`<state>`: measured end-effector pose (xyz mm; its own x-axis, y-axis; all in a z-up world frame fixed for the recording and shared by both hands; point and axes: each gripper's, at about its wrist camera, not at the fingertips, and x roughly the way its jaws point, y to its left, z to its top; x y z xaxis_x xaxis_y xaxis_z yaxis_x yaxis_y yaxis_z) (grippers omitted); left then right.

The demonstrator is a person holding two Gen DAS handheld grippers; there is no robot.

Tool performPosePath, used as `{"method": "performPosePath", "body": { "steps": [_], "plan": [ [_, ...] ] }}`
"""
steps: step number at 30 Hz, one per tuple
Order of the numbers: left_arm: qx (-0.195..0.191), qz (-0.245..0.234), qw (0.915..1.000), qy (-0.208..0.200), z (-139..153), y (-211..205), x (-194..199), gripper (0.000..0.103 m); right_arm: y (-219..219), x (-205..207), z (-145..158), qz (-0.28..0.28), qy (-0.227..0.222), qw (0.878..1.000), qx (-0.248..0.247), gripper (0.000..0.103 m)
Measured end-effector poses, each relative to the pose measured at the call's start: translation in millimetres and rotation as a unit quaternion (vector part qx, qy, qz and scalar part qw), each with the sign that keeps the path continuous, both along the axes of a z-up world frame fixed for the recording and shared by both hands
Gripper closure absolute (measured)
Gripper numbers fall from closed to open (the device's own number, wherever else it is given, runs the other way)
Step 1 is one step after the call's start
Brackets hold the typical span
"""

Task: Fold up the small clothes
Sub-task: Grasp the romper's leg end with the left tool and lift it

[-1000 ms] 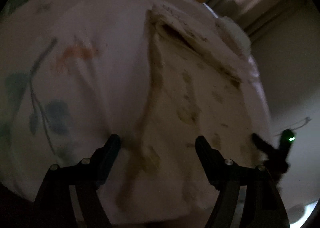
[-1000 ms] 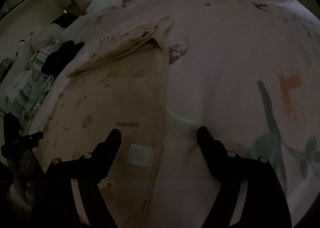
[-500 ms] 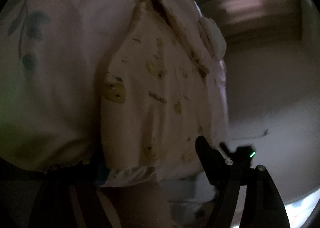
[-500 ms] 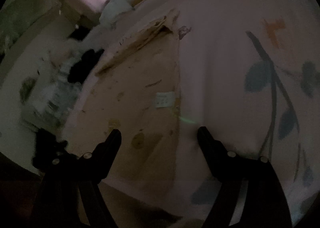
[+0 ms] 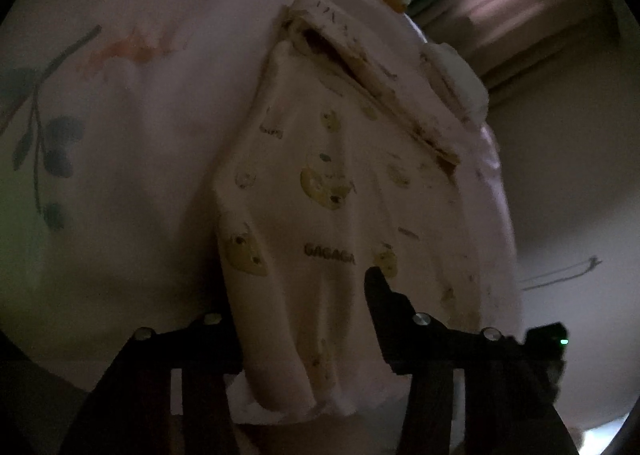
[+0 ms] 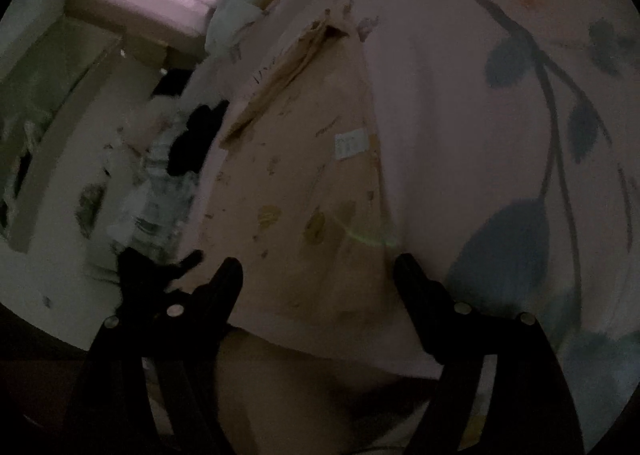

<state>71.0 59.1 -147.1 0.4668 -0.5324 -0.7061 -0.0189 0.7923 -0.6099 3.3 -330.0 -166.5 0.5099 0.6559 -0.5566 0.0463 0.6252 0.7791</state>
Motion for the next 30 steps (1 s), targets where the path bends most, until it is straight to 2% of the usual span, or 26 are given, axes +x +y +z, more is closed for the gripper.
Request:
{"method": "performPosePath", "body": {
  "steps": [3, 5, 8, 9, 10, 11, 12, 13, 14, 15, 16, 17, 19, 23, 26, 30],
  "plan": [
    [0.024, 0.003, 0.9997, -0.003, -1, -6, 3, 0.057, -3, -9, -1, -0.003, 0.003, 1.000, 0.017, 0.024],
    [0.044, 0.004, 0.9990, -0.005, -2, -6, 4, 0.063, 1, -14, 0, -0.006, -0.003, 1.000, 0.010, 0.024],
    [0.051, 0.012, 0.9986, -0.005, -4, 1, 0, 0.063, 5, -14, 0, -0.016, -0.013, 1.000, 0.011, 0.027],
    [0.050, 0.016, 0.9986, -0.003, -4, 3, 0, 0.063, 6, -14, 0, -0.020, -0.016, 1.000, 0.014, 0.036],
    [0.048, 0.019, 0.9986, -0.001, -4, 4, -1, 0.063, 8, -14, -2, -0.022, -0.015, 0.999, 0.021, 0.050],
    [0.048, 0.022, 0.9986, 0.001, -4, 4, 0, 0.063, 11, -12, -5, -0.021, -0.009, 0.999, 0.025, 0.056],
    [0.051, 0.021, 0.9985, 0.000, -4, 4, 0, 0.064, 14, -10, -8, -0.021, -0.002, 1.000, 0.022, 0.067],
    [0.058, 0.020, 0.9981, 0.000, -3, 4, -1, 0.070, 16, -8, -10, -0.022, 0.001, 1.000, 0.016, 0.078],
    [0.076, 0.021, 0.9969, 0.002, -1, 2, -1, 0.080, 20, -8, -10, -0.021, -0.002, 1.000, 0.000, 0.082],
    [0.093, 0.019, 0.9955, 0.002, -1, 1, -2, 0.085, 21, -8, -9, -0.020, -0.005, 1.000, -0.013, 0.088],
    [0.106, 0.019, 0.9941, 0.001, 1, 1, -3, 0.093, 22, -8, -6, -0.019, -0.009, 1.000, -0.022, 0.090],
    [0.110, 0.016, 0.9938, -0.002, 2, 2, -4, 0.096, 22, -9, -2, -0.019, -0.017, 0.999, -0.024, 0.091],
    [0.095, 0.011, 0.9954, -0.002, 5, 4, -4, 0.099, 21, -7, 2, -0.021, -0.028, 0.999, -0.020, 0.093],
    [0.062, 0.017, 0.9979, -0.012, 12, 11, -3, 0.099, 15, -3, 22, -0.037, -0.073, 0.997, -0.002, 0.095],
    [0.064, 0.018, 0.9972, -0.034, 25, 8, -3, 0.100, 10, 3, 35, -0.049, -0.095, 0.994, 0.012, 0.095],
    [0.056, 0.016, 0.9955, -0.074, 46, 4, 0, 0.100, 12, 16, 49, -0.054, -0.119, 0.991, 0.005, 0.096]
  ]
}}
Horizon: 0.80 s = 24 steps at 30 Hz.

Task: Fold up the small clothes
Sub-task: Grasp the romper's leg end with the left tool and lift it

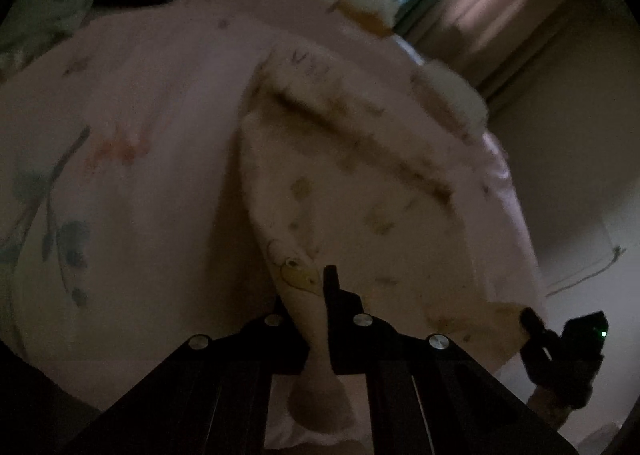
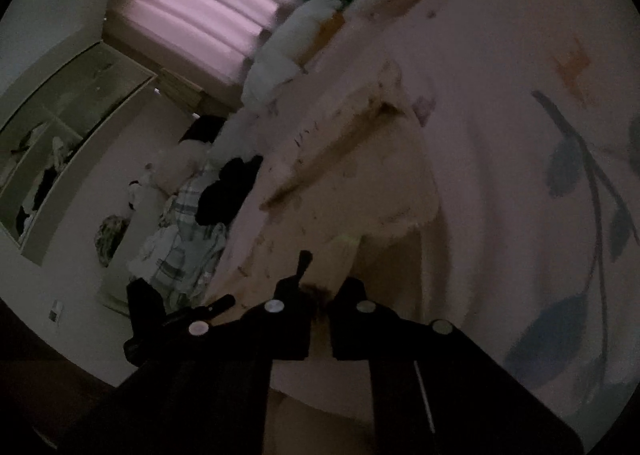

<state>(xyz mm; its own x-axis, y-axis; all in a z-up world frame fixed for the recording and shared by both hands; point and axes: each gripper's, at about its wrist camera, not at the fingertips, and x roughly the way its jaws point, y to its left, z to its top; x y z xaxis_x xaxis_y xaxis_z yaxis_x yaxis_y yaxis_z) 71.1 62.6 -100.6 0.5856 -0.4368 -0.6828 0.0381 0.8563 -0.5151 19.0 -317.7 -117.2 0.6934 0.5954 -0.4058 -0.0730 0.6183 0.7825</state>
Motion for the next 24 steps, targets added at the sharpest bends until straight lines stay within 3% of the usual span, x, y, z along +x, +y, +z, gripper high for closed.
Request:
{"method": "performPosePath", "body": {
  "steps": [11, 16, 24],
  "plan": [
    [-0.036, 0.024, 0.9934, -0.106, 36, -4, 30, 0.100, -5, 47, 33, -0.028, -0.082, 0.996, -0.002, 0.096],
    [-0.056, 0.046, 0.9908, -0.114, 45, 3, 71, 0.100, -12, 89, 47, -0.045, -0.090, 0.995, -0.019, 0.096],
    [-0.049, 0.083, 0.9882, -0.119, 50, 8, 146, 0.100, -24, 155, 69, -0.065, -0.093, 0.991, -0.067, 0.096]
  ]
}}
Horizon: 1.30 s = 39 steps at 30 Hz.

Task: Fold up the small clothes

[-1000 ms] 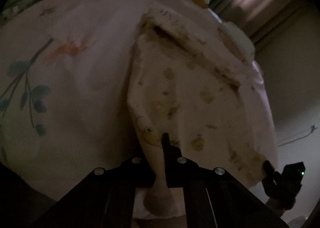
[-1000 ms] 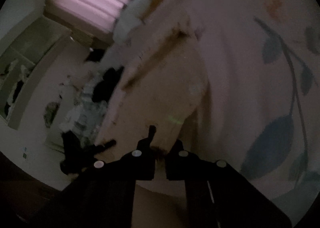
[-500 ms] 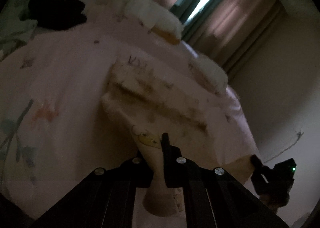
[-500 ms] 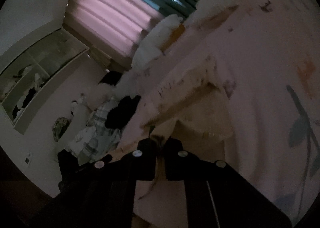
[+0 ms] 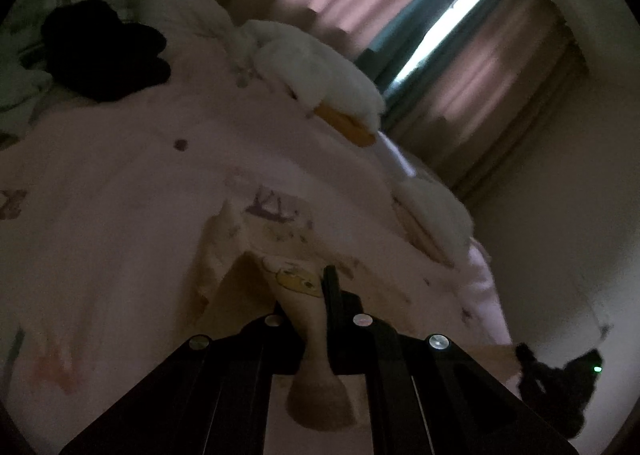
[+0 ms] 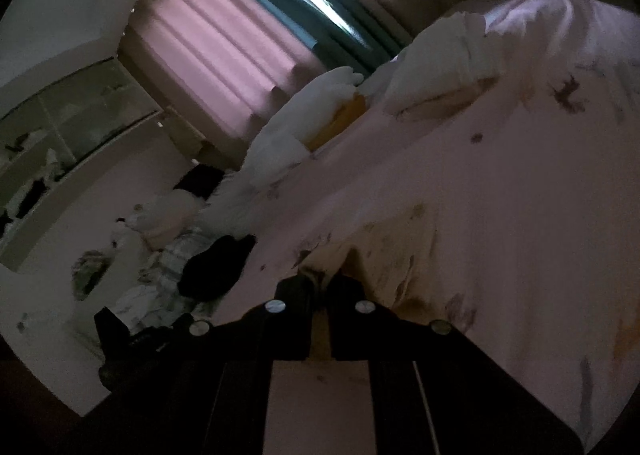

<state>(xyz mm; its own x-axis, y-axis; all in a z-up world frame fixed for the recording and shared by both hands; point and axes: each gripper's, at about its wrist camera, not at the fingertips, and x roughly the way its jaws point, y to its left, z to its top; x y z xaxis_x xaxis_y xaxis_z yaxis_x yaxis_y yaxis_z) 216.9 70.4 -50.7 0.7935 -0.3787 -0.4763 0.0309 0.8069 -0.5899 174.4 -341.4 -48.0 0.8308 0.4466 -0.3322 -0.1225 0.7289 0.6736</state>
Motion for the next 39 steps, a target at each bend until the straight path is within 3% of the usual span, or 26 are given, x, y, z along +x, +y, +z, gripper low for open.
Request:
{"method": "performPosePath", "body": {
  "steps": [3, 5, 10, 12, 14, 17, 21, 24, 26, 28, 30, 32, 35, 39],
  "plan": [
    [0.005, 0.006, 1.0000, 0.004, -7, -2, 31, 0.100, -1, 23, 0, -0.001, 0.004, 1.000, -0.015, 0.096],
    [0.028, 0.012, 0.9995, 0.009, -15, -2, 55, 0.099, -1, 48, -3, -0.003, 0.015, 0.999, -0.029, 0.096],
    [0.007, 0.019, 0.9963, 0.083, -63, 10, 127, 0.100, 9, 115, -34, -0.008, 0.080, 0.993, -0.088, 0.096],
    [0.037, 0.020, 0.9900, 0.135, -87, 7, 151, 0.100, 16, 141, -52, -0.007, 0.110, 0.986, -0.127, 0.096],
    [0.082, 0.007, 0.9851, 0.151, -106, -2, 160, 0.096, 24, 158, -77, -0.008, 0.142, 0.976, -0.165, 0.096],
    [0.160, 0.013, 0.9803, 0.115, -104, -21, 149, 0.095, 28, 175, -113, -0.008, 0.199, 0.958, -0.206, 0.099],
    [0.213, 0.004, 0.9694, 0.122, -91, -34, 139, 0.095, 25, 166, -107, -0.010, 0.187, 0.960, -0.207, 0.092],
    [0.213, 0.012, 0.9696, 0.121, -73, -25, 120, 0.093, 25, 156, -91, 0.000, 0.191, 0.956, -0.224, 0.078],
    [0.201, 0.016, 0.9721, 0.121, -57, -17, 104, 0.088, 27, 138, -68, -0.001, 0.168, 0.951, -0.260, 0.074],
    [0.166, -0.011, 0.9791, 0.118, -39, -10, 88, 0.088, 28, 128, -52, -0.003, 0.158, 0.947, -0.278, 0.066],
    [0.158, -0.034, 0.9795, 0.120, -31, -14, 82, 0.088, 29, 120, -39, 0.006, 0.151, 0.947, -0.282, 0.066],
    [0.197, -0.062, 0.9696, 0.131, -29, -31, 69, 0.088, 35, 113, -32, 0.025, 0.150, 0.947, -0.282, 0.068],
    [0.237, -0.108, 0.9541, 0.147, -48, -67, 66, 0.088, 54, 109, -43, 0.059, 0.171, 0.940, -0.290, 0.086],
    [0.267, -0.119, 0.9419, 0.166, -76, -87, 79, 0.088, 79, 116, -76, 0.060, 0.194, 0.920, -0.336, 0.088]
  ]
}}
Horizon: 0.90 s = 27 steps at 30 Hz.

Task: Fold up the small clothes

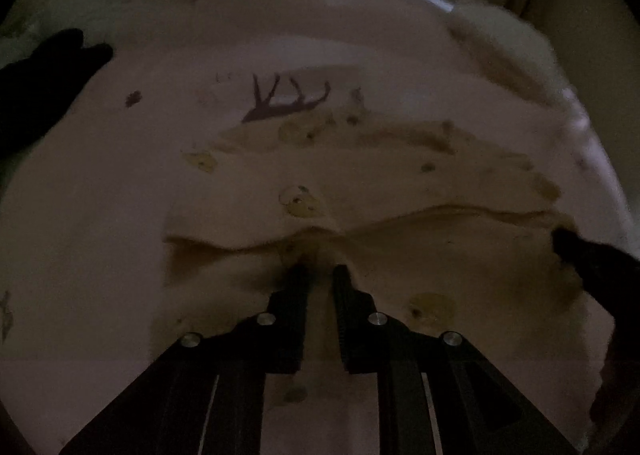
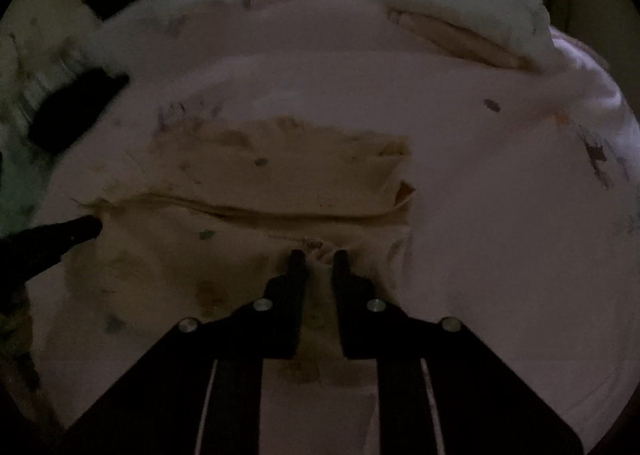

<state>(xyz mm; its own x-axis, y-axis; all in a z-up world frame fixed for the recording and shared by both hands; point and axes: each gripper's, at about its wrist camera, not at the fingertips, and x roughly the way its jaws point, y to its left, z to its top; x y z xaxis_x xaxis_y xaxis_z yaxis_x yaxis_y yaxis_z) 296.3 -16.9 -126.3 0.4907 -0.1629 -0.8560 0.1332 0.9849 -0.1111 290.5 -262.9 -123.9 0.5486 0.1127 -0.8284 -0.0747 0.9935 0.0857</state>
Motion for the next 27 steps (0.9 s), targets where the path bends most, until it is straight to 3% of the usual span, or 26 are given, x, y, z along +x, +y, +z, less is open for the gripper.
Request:
{"method": "performPosePath", "body": {
  "steps": [5, 8, 10, 11, 13, 16, 18, 20, 22, 25, 27],
  "plan": [
    [0.010, 0.008, 0.9998, -0.017, -2, -9, 49, 0.088, -4, 48, -19, -0.014, 0.019, 0.999, 0.033, 0.093],
    [0.031, 0.064, 0.9971, -0.026, 5, -4, 95, 0.088, -11, 88, -21, -0.030, 0.021, 0.998, 0.049, 0.095],
    [0.000, 0.101, 0.9944, -0.030, 14, 9, 104, 0.088, -14, 104, -11, -0.051, 0.006, 0.998, 0.043, 0.093],
    [-0.036, 0.116, 0.9919, -0.037, 21, 20, 100, 0.088, -18, 107, -3, -0.069, -0.005, 0.997, 0.042, 0.090],
    [-0.074, 0.111, 0.9886, -0.070, 32, 34, 85, 0.088, -19, 104, 12, -0.073, -0.030, 0.995, 0.057, 0.087],
    [-0.018, 0.128, 0.9838, -0.125, 52, 46, 47, 0.085, -21, 85, 29, -0.057, -0.041, 0.996, 0.061, 0.084],
    [0.020, 0.114, 0.9844, -0.133, 61, 48, 22, 0.066, -23, 63, 37, -0.060, -0.037, 0.996, 0.056, 0.076],
    [0.032, 0.107, 0.9851, -0.131, 64, 48, -4, 0.042, -30, 40, 45, -0.064, -0.032, 0.995, 0.064, 0.064],
    [0.019, 0.103, 0.9863, -0.127, 66, 47, -35, 0.034, -36, 21, 52, -0.064, -0.029, 0.995, 0.077, 0.048],
    [-0.030, 0.094, 0.9885, -0.115, 63, 58, -75, 0.028, -46, -17, 54, -0.089, -0.020, 0.992, 0.088, 0.037],
    [-0.051, 0.102, 0.9879, -0.105, 52, 60, -96, 0.028, -52, -38, 45, -0.114, -0.012, 0.988, 0.106, 0.036]
  ]
}}
